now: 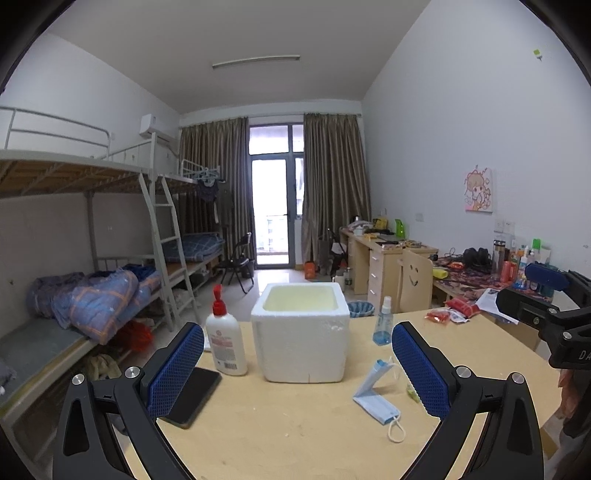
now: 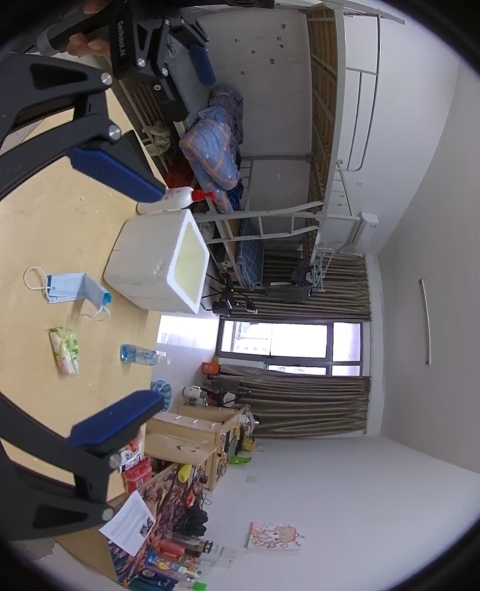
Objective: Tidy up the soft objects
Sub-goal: 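Withdraw both grippers from the foam box back over the table, then move left gripper to the blue face mask while right gripper approaches the wet-wipes pack, then close left gripper on the blue face mask while right gripper grasps the wet-wipes pack, then lift the blue mask and wet-wipes pack and carry both over the foam box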
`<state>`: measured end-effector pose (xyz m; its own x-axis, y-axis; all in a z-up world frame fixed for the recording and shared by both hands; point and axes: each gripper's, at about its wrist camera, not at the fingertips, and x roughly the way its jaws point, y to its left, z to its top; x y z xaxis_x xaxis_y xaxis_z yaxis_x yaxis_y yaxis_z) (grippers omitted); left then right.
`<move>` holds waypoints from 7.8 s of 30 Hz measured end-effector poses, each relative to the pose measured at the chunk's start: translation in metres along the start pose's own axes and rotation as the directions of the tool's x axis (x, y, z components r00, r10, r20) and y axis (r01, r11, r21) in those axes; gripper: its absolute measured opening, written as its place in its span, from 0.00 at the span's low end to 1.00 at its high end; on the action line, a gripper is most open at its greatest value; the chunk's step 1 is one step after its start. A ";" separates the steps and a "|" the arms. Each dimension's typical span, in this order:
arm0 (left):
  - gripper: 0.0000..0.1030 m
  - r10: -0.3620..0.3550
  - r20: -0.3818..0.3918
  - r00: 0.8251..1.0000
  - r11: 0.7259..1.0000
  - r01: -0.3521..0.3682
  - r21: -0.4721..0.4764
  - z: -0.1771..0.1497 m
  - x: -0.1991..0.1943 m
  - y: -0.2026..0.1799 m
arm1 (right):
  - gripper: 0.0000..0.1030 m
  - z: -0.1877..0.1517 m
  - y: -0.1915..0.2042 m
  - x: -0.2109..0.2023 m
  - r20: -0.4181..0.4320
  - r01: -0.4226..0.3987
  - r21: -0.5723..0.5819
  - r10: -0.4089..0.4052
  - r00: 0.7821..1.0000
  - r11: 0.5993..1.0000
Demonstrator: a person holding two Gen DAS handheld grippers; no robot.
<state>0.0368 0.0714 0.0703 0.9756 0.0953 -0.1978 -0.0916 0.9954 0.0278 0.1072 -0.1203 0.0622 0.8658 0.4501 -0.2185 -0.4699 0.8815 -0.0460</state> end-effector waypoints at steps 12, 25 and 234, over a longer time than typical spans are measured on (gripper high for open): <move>0.99 0.008 0.012 1.000 1.000 -0.008 -0.019 -0.043 0.007 -0.007 | 1.00 -0.049 0.000 0.002 -0.017 0.025 0.016 -0.025 1.000 1.000; 0.99 0.030 0.021 0.999 0.998 -0.029 -0.056 -0.072 0.015 0.001 | 1.00 -0.086 -0.008 0.004 -0.077 0.024 0.060 -0.019 0.997 0.998; 0.08 -0.379 -0.225 0.898 0.910 0.406 0.085 -0.037 0.077 -0.045 | 0.70 -0.052 -0.029 0.025 -0.245 0.173 0.098 -0.144 0.959 0.980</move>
<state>0.1082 0.0342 0.0176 0.8656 -0.2896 -0.4085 0.3292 0.9438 0.0286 0.1329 -0.1420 0.0071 0.8560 0.2694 -0.4413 -0.2943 0.9556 0.0124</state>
